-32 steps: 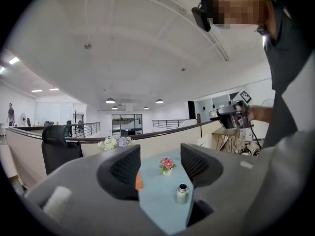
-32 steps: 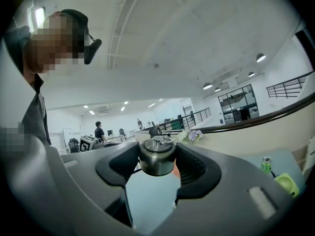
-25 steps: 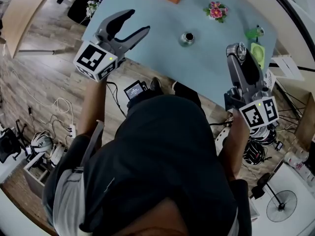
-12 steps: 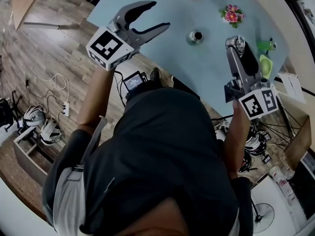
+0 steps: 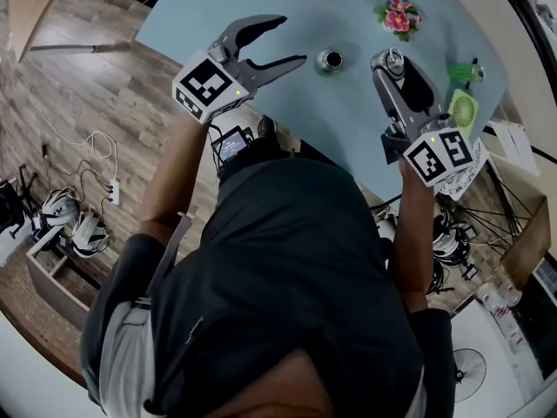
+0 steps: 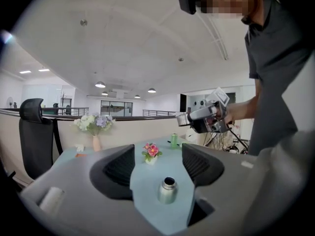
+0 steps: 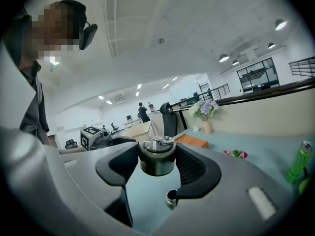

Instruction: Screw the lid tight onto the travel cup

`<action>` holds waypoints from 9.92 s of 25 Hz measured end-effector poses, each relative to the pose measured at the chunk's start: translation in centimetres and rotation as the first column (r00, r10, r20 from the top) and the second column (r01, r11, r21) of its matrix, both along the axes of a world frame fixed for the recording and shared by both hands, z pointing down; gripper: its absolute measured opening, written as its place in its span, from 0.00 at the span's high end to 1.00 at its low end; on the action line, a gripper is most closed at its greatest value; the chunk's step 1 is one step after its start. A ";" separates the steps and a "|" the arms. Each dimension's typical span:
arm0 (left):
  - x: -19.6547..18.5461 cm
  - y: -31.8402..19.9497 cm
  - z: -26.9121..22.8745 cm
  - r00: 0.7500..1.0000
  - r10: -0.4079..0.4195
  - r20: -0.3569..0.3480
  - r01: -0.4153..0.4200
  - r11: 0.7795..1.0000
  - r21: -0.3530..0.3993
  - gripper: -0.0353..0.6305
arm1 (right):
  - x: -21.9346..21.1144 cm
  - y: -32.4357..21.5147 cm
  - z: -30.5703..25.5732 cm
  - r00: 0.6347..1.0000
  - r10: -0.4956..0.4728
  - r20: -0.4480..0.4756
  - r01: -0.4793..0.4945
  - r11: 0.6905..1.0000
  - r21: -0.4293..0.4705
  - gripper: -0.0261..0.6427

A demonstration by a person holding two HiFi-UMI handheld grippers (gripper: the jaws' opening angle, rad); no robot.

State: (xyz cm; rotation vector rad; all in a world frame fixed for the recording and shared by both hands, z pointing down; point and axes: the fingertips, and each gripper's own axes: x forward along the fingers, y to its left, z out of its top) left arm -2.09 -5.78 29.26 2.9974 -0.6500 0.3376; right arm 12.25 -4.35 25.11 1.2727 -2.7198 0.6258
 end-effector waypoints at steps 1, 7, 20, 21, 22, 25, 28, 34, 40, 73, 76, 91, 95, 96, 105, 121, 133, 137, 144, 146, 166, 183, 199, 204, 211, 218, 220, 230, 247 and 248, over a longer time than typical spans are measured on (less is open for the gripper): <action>0.6 0.0 0.7 1.000 0.013 0.005 -0.013 1.000 -0.004 0.45 | 0.0 -0.2 0.5 1.000 -0.005 -0.005 0.005 1.000 -0.006 0.61; 3.4 0.3 4.6 0.995 0.088 0.046 -0.086 0.995 -0.041 0.40 | -0.2 -1.1 3.5 0.999 -0.046 -0.016 0.046 0.999 -0.026 0.61; 6.0 0.9 10.8 0.978 0.170 0.118 -0.162 0.984 -0.079 0.34 | -2.1 -2.2 8.4 0.991 -0.122 -0.046 0.118 0.990 -0.082 0.61; 6.2 0.8 11.2 0.977 0.174 0.120 -0.165 0.983 -0.083 0.34 | -2.2 -2.3 8.6 0.991 -0.127 -0.049 0.122 0.989 -0.085 0.61; 6.3 0.8 11.6 0.977 0.178 0.121 -0.168 0.982 -0.088 0.34 | -2.3 -2.4 8.9 0.990 -0.131 -0.052 0.126 0.988 -0.088 0.61; 6.7 0.7 12.8 0.974 0.188 0.128 -0.177 0.980 -0.095 0.33 | -2.6 -2.6 9.7 0.987 -0.144 -0.065 0.137 0.986 -0.093 0.61; 7.1 0.7 14.2 0.969 0.203 0.143 -0.190 0.977 -0.099 0.33 | -3.2 -2.7 10.8 0.983 -0.160 -0.087 0.152 0.984 -0.092 0.61; 8.3 0.6 17.0 0.959 0.233 0.161 -0.215 0.969 -0.120 0.32 | -4.1 -3.2 13.1 0.973 -0.193 -0.129 0.181 0.979 -0.098 0.60; 9.2 0.3 19.1 0.949 0.272 0.161 -0.251 0.958 -0.141 0.31 | -4.9 -3.6 15.5 0.960 -0.227 -0.163 0.209 0.971 -0.117 0.60; 12.6 0.6 25.6 0.940 0.262 0.218 -0.244 0.964 -0.106 0.29 | -5.8 -2.0 20.9 0.886 -0.293 -0.360 0.282 0.956 -0.083 0.61; 12.7 0.2 26.0 0.946 0.249 0.207 -0.231 0.967 -0.108 0.30 | -5.7 -1.9 21.1 0.874 -0.300 -0.383 0.295 0.953 -0.073 0.61; 12.5 0.2 25.7 0.961 0.235 0.144 -0.225 0.971 -0.081 0.30 | -5.9 -1.4 21.2 0.835 -0.330 -0.441 0.328 0.941 -0.083 0.61; 12.6 0.2 25.8 0.961 0.234 0.146 -0.224 0.971 -0.082 0.30 | -5.8 -1.1 21.3 0.800 -0.384 -0.461 0.371 0.921 -0.123 0.61; 12.6 0.2 25.9 0.961 0.234 0.146 -0.224 0.971 -0.083 0.30 | -5.8 -0.9 21.1 0.778 -0.415 -0.472 0.401 0.906 -0.136 0.60; 12.6 0.1 25.8 0.961 0.236 0.144 -0.226 0.971 -0.084 0.30 | -5.8 0.7 20.8 0.033 -0.606 -0.795 0.872 0.406 -0.274 0.58; 12.8 -0.1 25.8 0.962 0.234 0.139 -0.225 0.971 -0.079 0.30 | -6.3 0.0 22.0 -0.036 -0.687 -0.725 0.882 0.319 -0.346 0.61; 12.4 0.0 25.7 0.971 0.199 0.135 -0.191 0.979 -0.073 0.30 | -5.9 -1.4 21.2 0.760 -0.174 -0.627 0.148 0.985 -0.094 0.61; 12.3 -0.1 25.7 0.971 0.198 0.135 -0.190 0.979 -0.071 0.30 | -6.0 -1.6 20.9 0.759 -0.144 -0.635 0.113 0.990 -0.089 0.61; 12.4 -0.2 25.8 0.972 0.196 0.132 -0.188 0.979 -0.075 0.30 | -6.6 -1.3 20.4 0.697 -0.297 -0.652 0.294 0.949 -0.116 0.60; 12.5 -0.2 25.8 0.971 0.200 0.131 -0.191 0.979 -0.074 0.30 | -6.9 -0.6 19.9 0.605 -0.434 -0.667 0.462 0.874 -0.150 0.60; 12.4 -0.1 25.8 0.971 0.203 0.130 -0.195 0.978 -0.071 0.30 | -6.5 -0.2 22.4 0.170 -0.729 -0.663 0.775 0.515 -0.367 0.61; 12.3 -0.1 25.8 0.975 0.179 0.132 -0.171 0.983 -0.070 0.30 | -5.9 -1.8 21.3 0.854 -0.071 -0.515 -0.023 0.984 -0.174 0.61; 12.4 -0.3 25.9 0.975 0.180 0.130 -0.171 0.982 -0.076 0.30 | -5.9 0.5 20.1 -0.044 -0.723 -0.690 0.822 0.366 -0.437 0.58; 12.4 -0.3 25.9 0.975 0.181 0.130 -0.173 0.982 -0.075 0.30 | -5.8 0.7 22.4 -0.348 -0.609 -0.712 0.830 0.153 -0.537 0.58; 12.3 -0.2 25.8 0.975 0.181 0.128 -0.173 0.982 -0.073 0.30 | -6.3 0.2 22.4 -0.187 -0.659 -0.729 0.845 0.271 -0.461 0.59; 12.3 -0.2 25.7 0.975 0.180 0.131 -0.172 0.982 -0.073 0.30 | -6.5 -0.9 22.2 0.462 -0.550 -0.696 0.527 0.801 -0.283 0.60; 12.2 -0.1 25.7 0.975 0.179 0.131 -0.171 0.983 -0.073 0.30 | -6.5 -1.2 22.0 0.625 -0.402 -0.669 0.336 0.912 -0.234 0.60; 12.2 -0.1 25.7 0.976 0.175 0.130 -0.167 0.983 -0.071 0.30 | -6.2 -1.3 22.1 0.721 -0.137 -0.679 0.071 0.990 -0.125 0.60; 12.6 -0.1 25.9 0.975 0.179 0.129 -0.170 0.982 -0.076 0.30 | -5.9 0.5 21.8 -0.218 -0.676 -0.703 0.795 0.294 -0.530 0.57; 12.6 -0.1 25.8 0.975 0.179 0.129 -0.170 0.982 -0.075 0.30 | -5.9 0.5 22.2 -0.261 -0.657 -0.707 0.797 0.267 -0.542 0.58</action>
